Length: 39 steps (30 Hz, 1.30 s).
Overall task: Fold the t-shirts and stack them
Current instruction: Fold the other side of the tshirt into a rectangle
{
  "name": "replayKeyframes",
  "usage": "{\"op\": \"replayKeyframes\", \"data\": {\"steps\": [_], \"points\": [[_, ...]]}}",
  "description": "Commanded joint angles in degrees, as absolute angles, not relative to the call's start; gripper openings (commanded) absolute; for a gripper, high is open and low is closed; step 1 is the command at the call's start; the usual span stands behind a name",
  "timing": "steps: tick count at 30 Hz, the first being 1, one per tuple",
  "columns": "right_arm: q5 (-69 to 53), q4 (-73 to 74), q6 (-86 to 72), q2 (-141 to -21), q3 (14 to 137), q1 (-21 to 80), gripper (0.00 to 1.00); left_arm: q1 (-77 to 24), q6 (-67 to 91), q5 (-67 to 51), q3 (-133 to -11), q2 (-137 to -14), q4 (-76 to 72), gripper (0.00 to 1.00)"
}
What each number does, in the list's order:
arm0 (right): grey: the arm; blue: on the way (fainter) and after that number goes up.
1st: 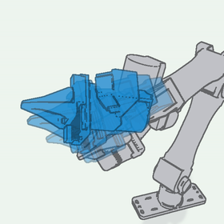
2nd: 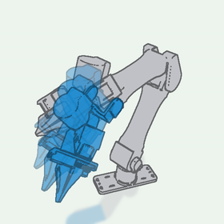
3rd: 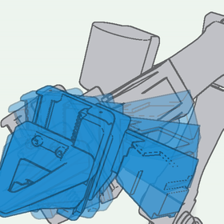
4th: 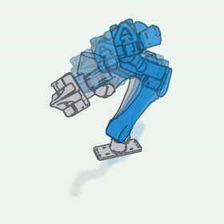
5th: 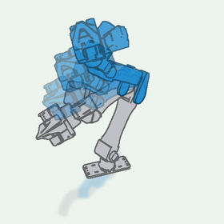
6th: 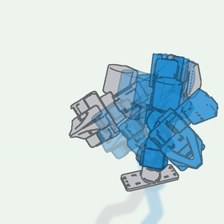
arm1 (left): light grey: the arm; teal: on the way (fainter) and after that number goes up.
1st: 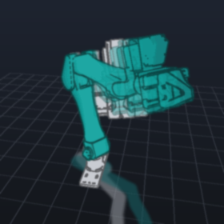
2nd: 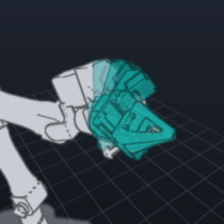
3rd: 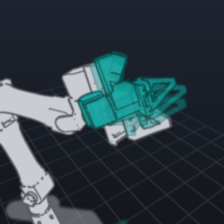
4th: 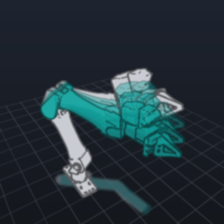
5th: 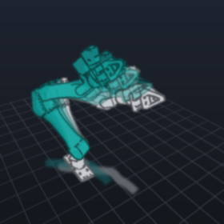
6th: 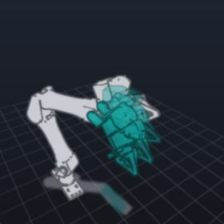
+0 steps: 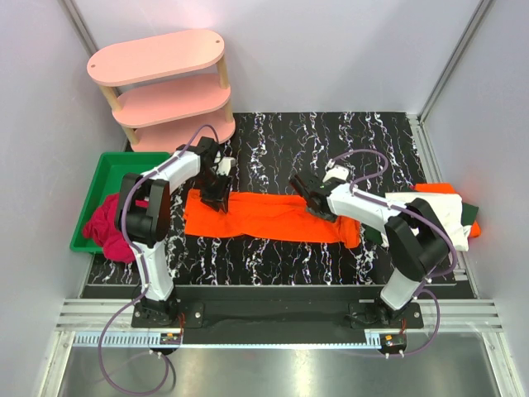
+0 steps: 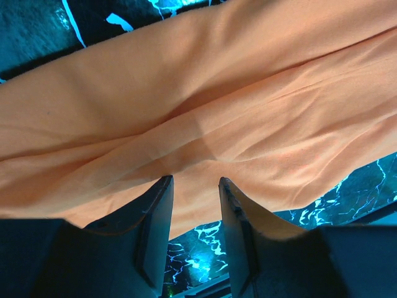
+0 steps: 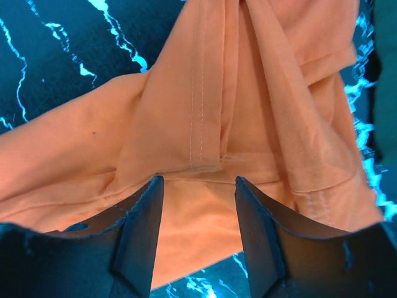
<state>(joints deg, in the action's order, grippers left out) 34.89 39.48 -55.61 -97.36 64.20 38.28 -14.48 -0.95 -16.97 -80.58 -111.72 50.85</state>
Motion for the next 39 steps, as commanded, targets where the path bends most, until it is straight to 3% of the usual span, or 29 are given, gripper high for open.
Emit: {"op": "replayKeyframes", "data": {"steps": [1,10,23,39], "points": [[35.5,35.2,-63.9,-96.4,61.0,38.1,0.56,-14.8,-0.4,-19.2,-80.9,-110.8,49.7,0.40],[37.2,30.6,-67.8,-95.7,57.0,38.1,0.54,-14.8,-0.4,-19.0,-80.5,-110.9,49.7,0.40],[39.6,30.0,-65.6,-85.2,55.0,38.0,0.54,-15.0,-0.1,-19.5,-81.6,-111.5,49.7,0.40],[38.2,29.0,-65.4,-92.6,55.4,36.6,0.53,-15.4,-0.1,-18.5,-81.8,-112.1,49.7,0.40]]}}
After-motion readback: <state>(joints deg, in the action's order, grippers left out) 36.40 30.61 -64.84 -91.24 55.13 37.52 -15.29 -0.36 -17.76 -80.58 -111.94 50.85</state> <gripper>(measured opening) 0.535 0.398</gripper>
